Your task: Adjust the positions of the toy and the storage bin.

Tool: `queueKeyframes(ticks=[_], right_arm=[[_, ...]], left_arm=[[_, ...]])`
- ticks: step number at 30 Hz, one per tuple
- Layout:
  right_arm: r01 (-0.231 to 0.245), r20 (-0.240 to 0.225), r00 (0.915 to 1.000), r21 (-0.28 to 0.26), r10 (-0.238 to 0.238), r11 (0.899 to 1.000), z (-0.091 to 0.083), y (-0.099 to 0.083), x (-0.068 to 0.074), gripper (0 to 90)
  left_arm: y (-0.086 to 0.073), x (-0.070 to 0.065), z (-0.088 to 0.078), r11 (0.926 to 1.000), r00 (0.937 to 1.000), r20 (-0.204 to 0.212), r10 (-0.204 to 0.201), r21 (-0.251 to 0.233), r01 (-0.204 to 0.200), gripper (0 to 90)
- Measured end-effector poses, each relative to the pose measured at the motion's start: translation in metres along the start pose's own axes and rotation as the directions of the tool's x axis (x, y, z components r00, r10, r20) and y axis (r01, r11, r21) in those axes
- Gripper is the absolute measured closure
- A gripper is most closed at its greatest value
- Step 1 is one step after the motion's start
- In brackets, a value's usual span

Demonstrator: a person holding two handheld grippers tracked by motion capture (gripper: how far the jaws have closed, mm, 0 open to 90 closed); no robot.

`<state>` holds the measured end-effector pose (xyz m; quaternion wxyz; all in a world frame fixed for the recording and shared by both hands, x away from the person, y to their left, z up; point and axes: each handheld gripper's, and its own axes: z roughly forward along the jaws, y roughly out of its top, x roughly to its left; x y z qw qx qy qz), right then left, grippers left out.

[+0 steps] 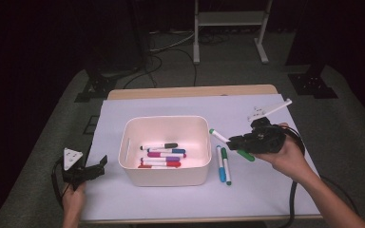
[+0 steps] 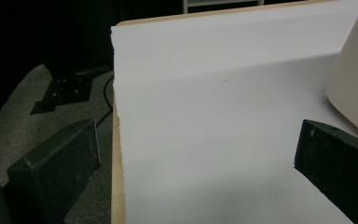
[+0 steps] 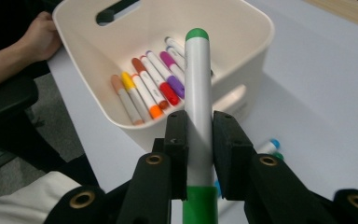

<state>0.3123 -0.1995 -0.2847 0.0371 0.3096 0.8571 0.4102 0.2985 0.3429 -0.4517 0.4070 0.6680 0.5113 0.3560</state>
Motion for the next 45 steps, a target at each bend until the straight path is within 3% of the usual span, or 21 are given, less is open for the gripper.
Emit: queueKeyframes(ticks=[4, 9, 23, 36, 45], right_arm=[[0.059, -0.023, 0.998, 0.007, -0.059, 0.998, 0.007, 0.019, 0.014, 75.8], [0.09, -0.072, 0.9935, 0.023, -0.088, 0.996, 0.021, 0.034, 0.024, 75.8], [0.185, -0.182, 0.9683, 0.059, -0.171, 0.981, 0.065, 0.07, 0.047, 75.8], [0.255, -0.242, 0.9436, 0.095, -0.226, 0.962, 0.114, 0.081, 0.061, 75.8], [0.283, -0.259, 0.9346, 0.127, -0.244, 0.951, 0.146, 0.086, 0.067, 75.8]], left_arm=[[0.0, 0.0, 0.0, 1.0, 1.0, 0.002, -0.002, -0.004, 0.003, 0.0], [0.0, 0.0, 0.0, 1.0, 1.0, 0.002, -0.003, -0.007, 0.003, 0.0], [0.0, 0.001, 0.0, 1.0, 1.0, 0.005, -0.004, -0.004, 0.004, 0.0], [0.0, 0.001, 0.0, 0.9999, 0.9999, 0.008, -0.01, -0.006, 0.01, 0.0], [0.0, 0.001, 0.0, 0.9999, 0.9999, 0.009, -0.011, -0.006, 0.011, 0.0]])
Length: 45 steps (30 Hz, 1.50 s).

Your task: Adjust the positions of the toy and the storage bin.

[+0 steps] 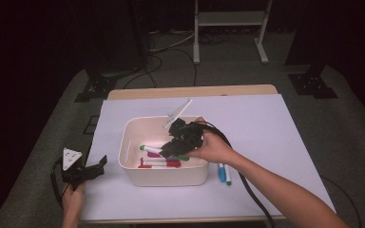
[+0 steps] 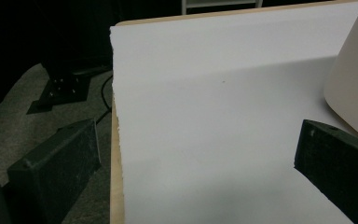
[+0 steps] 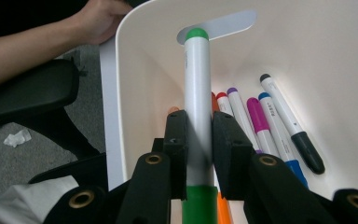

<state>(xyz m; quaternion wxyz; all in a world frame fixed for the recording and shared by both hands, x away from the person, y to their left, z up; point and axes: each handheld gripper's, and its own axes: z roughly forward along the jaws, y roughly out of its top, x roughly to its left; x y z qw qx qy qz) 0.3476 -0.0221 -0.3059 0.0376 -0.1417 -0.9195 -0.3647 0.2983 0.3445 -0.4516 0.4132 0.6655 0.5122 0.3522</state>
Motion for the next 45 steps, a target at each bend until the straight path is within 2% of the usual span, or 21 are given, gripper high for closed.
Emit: queueKeyframes(ticks=[8, 19, 25, 39, 42, 45], right_arm=[[0.028, -0.01, 0.9996, 0.036, -0.027, 0.999, 0.023, 0.003, -0.003, 75.8], [0.03, -0.033, 0.9991, 0.077, -0.027, 0.997, 0.045, 0.005, -0.006, 75.8], [0.025, -0.029, 0.9993, 0.109, -0.022, 0.994, 0.049, 0.005, -0.006, 75.7], [0.051, -0.027, 0.9985, 0.134, -0.047, 0.99, 0.061, 0.011, -0.001, 75.7], [0.055, -0.026, 0.9983, 0.165, -0.052, 0.985, 0.066, 0.01, -0.001, 73.6], [0.048, -0.024, 0.9987, 0.165, -0.045, 0.985, 0.064, 0.011, 0.0, 68.8]], left_arm=[[0.0, 0.0, 0.0, 1.0, 1.0, 0.002, 0.0, 0.0, 0.0, 0.0], [0.0, 0.0, 0.0, 1.0, 1.0, 0.003, -0.003, -0.002, 0.003, 0.0], [0.0, 0.0, 0.0, 1.0, 1.0, 0.002, -0.003, -0.002, 0.003, 0.0], [0.0, 0.001, 0.0, 1.0, 1.0, 0.004, -0.007, -0.007, 0.007, 0.0], [0.0, 0.001, 0.0, 0.9999, 0.9999, 0.004, -0.012, -0.009, 0.012, 0.0], [0.0, 0.001, 0.0, 0.9999, 0.9999, 0.005, -0.011, -0.005, 0.011, 0.0]])
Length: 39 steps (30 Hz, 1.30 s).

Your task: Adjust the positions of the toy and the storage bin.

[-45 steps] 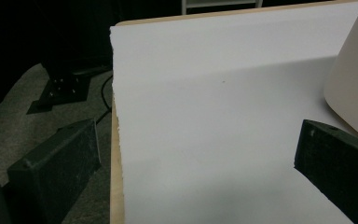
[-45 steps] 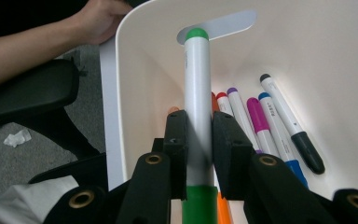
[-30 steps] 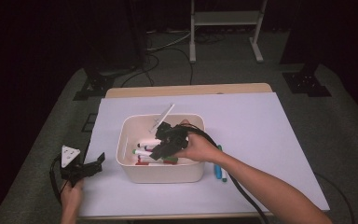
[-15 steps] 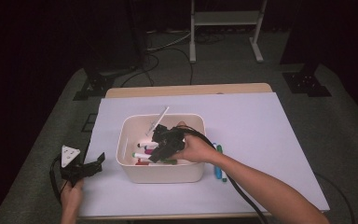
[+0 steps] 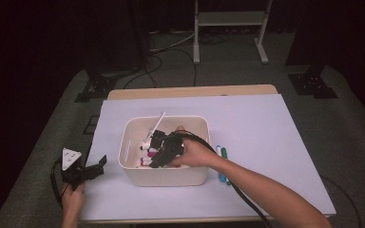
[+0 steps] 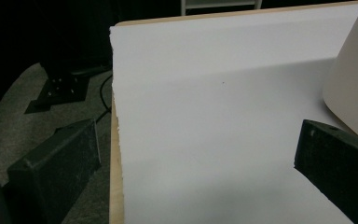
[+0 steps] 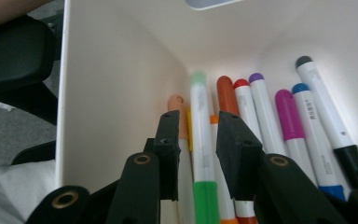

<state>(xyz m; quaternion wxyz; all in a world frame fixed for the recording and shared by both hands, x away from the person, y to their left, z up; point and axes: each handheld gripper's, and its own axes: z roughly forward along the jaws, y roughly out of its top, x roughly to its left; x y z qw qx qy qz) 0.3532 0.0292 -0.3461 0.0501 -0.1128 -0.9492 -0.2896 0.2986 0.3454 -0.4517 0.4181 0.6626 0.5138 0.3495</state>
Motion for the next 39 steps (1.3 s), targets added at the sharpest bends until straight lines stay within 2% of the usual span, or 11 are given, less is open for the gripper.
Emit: queueKeyframes(ticks=[4, 7, 12, 17, 20, 24, 27, 32, 39], right_arm=[[0.009, 0.03, 0.9995, -0.026, -0.008, 1.0, -0.009, -0.001, 0.003, 68.4], [0.006, 0.034, 0.9994, -0.053, -0.004, 0.999, -0.02, -0.004, 0.004, 67.2], [0.0, 0.051, 0.9987, -0.106, 0.005, 0.994, -0.047, -0.014, 0.004, 63.9], [-0.048, 0.077, 0.9952, -0.17, 0.062, 0.984, -0.08, -0.033, 0.001, 61.1], [-0.054, 0.1, 0.9921, -0.203, 0.076, 0.978, -0.097, -0.045, 0.001, 60.1], [-0.074, 0.128, 0.986, -0.241, 0.107, 0.968, -0.121, -0.066, 0.002, 59.3], [-0.102, 0.15, 0.978, -0.262, 0.145, 0.96, -0.136, -0.084, 0.002, 59.5], [-0.146, 0.171, 0.965, -0.284, 0.199, 0.948, -0.148, -0.107, 0.001, 59.4], [-0.181, 0.189, 0.9502, -0.313, 0.248, 0.932, -0.159, -0.139, -0.002, 57.4]], left_arm=[[0.0, 0.0, 0.0, 1.0, 1.0, -0.001, 0.005, 0.003, -0.005, 0.0], [0.0, 0.0, 0.0, 1.0, 1.0, -0.002, 0.006, 0.003, -0.006, 0.0], [0.0, 0.0, 0.0, 1.0, 1.0, -0.001, 0.005, 0.004, -0.005, 0.0], [0.0, -0.001, 0.0, 0.9999, 0.9999, -0.003, 0.01, 0.004, -0.01, 0.0], [0.0, -0.001, 0.0, 0.9999, 0.9999, -0.004, 0.011, 0.004, -0.011, 0.0], [0.0, -0.001, 0.0, 0.9999, 0.9999, -0.004, 0.01, 0.005, -0.01, 0.0], [0.0, -0.001, 0.0, 0.9999, 0.9999, -0.005, 0.012, 0.005, -0.012, 0.0], [0.0, -0.002, 0.0, 0.9999, 0.9999, -0.008, 0.014, 0.003, -0.014, 0.0], [0.0, -0.001, 0.0, 0.9999, 0.9999, -0.007, 0.013, 0.005, -0.013, 0.0]])
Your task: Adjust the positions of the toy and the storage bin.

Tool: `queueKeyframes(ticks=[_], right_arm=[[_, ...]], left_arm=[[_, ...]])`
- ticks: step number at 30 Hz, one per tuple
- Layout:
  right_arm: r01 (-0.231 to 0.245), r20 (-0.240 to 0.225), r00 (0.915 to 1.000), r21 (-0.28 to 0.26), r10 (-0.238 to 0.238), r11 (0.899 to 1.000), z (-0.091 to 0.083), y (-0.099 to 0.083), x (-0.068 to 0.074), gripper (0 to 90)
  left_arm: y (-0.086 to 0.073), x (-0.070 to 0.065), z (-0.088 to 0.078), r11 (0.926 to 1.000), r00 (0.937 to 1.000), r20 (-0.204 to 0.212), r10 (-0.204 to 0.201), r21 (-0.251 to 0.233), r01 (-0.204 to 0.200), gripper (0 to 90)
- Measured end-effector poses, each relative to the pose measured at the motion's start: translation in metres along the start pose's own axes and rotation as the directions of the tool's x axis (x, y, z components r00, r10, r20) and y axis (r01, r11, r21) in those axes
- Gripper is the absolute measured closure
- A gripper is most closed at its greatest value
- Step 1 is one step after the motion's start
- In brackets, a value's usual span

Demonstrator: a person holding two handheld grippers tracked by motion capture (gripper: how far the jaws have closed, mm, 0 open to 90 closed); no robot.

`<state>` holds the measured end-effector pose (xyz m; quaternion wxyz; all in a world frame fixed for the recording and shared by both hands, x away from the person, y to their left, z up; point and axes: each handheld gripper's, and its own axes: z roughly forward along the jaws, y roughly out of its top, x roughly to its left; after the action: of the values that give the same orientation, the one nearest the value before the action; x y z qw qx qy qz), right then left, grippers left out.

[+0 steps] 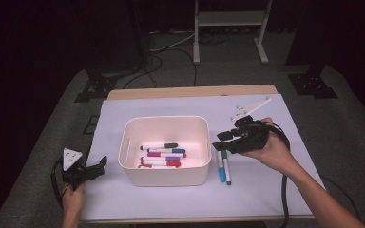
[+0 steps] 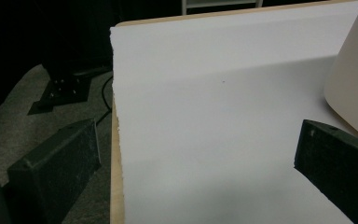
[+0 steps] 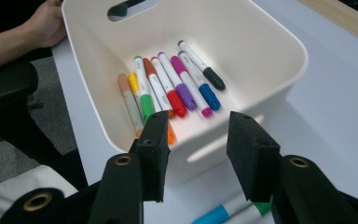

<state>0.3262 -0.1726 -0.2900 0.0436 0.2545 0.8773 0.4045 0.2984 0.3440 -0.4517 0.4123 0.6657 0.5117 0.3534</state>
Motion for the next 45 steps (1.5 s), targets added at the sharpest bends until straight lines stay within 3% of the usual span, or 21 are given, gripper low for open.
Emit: queueKeyframes(ticks=[7, 13, 20, 29, 35, 45], right_arm=[[-0.066, 0.071, 0.9954, 0.027, 0.064, 0.997, 0.005, -0.035, -0.02, 57.0], [-0.132, 0.106, 0.9866, 0.076, 0.124, 0.988, 0.035, -0.068, -0.034, 56.3], [-0.146, 0.161, 0.979, 0.131, 0.125, 0.981, 0.063, -0.09, -0.037, 55.6], [-0.223, 0.228, 0.9545, 0.119, 0.192, 0.967, 0.085, -0.103, -0.044, 56.4], [-0.245, 0.262, 0.9429, 0.127, 0.206, 0.961, 0.09, -0.109, -0.047, 56.2], [-0.246, 0.353, 0.9176, 0.141, 0.183, 0.959, 0.077, -0.126, -0.05, 60.2]], left_arm=[[0.0, 0.0, 0.0, 1.0, 1.0, -0.002, 0.001, -0.004, -0.001, 0.0], [0.0, 0.0, 0.0, 1.0, 1.0, -0.001, 0.001, -0.004, -0.001, 0.0], [0.0, 0.0, 0.0, 1.0, 1.0, -0.001, -0.001, -0.005, 0.001, 0.0], [0.0, 0.0, 0.0, 1.0, 1.0, -0.001, -0.002, -0.003, 0.002, 0.0], [0.0, 0.001, 0.0, 1.0, 1.0, 0.0, -0.003, -0.003, 0.003, 0.0], [0.0, 0.0, 0.0, 1.0, 1.0, -0.002, -0.001, -0.004, 0.001, 0.0]])
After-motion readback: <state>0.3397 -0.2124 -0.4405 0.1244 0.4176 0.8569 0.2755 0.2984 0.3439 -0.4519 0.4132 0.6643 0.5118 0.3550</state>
